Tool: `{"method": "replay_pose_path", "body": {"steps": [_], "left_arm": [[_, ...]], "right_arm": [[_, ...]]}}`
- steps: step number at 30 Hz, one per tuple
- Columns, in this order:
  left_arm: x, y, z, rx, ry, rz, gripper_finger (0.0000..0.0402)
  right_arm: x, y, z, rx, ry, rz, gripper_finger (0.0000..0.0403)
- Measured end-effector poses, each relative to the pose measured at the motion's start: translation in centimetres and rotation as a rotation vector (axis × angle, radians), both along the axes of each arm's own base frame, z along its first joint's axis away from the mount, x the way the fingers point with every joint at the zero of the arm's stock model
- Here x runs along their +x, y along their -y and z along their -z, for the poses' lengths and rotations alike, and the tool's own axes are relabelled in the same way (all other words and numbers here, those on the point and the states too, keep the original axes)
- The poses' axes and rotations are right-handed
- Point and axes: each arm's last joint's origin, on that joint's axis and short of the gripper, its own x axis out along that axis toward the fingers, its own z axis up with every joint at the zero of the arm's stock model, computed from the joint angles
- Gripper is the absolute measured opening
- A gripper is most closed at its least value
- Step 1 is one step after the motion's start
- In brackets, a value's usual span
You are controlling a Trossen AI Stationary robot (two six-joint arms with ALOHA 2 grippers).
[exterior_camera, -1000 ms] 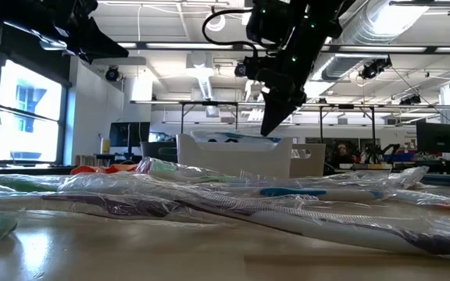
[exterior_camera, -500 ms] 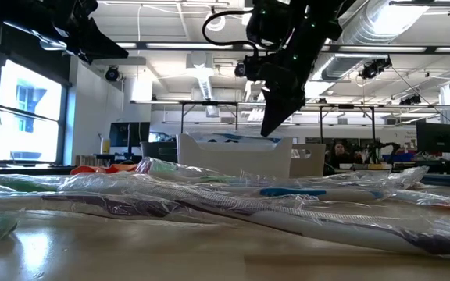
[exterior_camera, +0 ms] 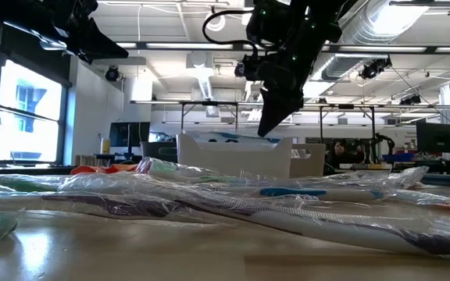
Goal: Pick & Place Toothbrushes
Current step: Put the blue toothbrush into the white bin, then put the orange toothbrush into the gray bin
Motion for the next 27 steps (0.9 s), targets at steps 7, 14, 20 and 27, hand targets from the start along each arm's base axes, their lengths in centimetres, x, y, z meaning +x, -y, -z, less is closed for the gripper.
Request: {"method": "replay_pose_path", "body": {"steps": [7,14,20,27], "left_arm": [[0.00,0.00,0.00,0.000,0.000,0.000,0.0008],[0.00,0.00,0.00,0.000,0.000,0.000,0.0008],[0.00,0.00,0.00,-0.001,0.000,0.001,0.0008],[0.00,0.01,0.00,-0.001,0.001,0.004,0.0008]], "right_arm": [[0.00,0.01,0.00,-0.012,-0.003,-0.017,0.0003],[0.00,0.02,0.00,-0.019,-0.004,-0.011,0.0003],[-0.01,0.08,-0.01,-0.035,-0.007,0.001,0.0027],[0.23,0.11,-0.15,-0.040,0.022,-0.004,0.0106]]}}
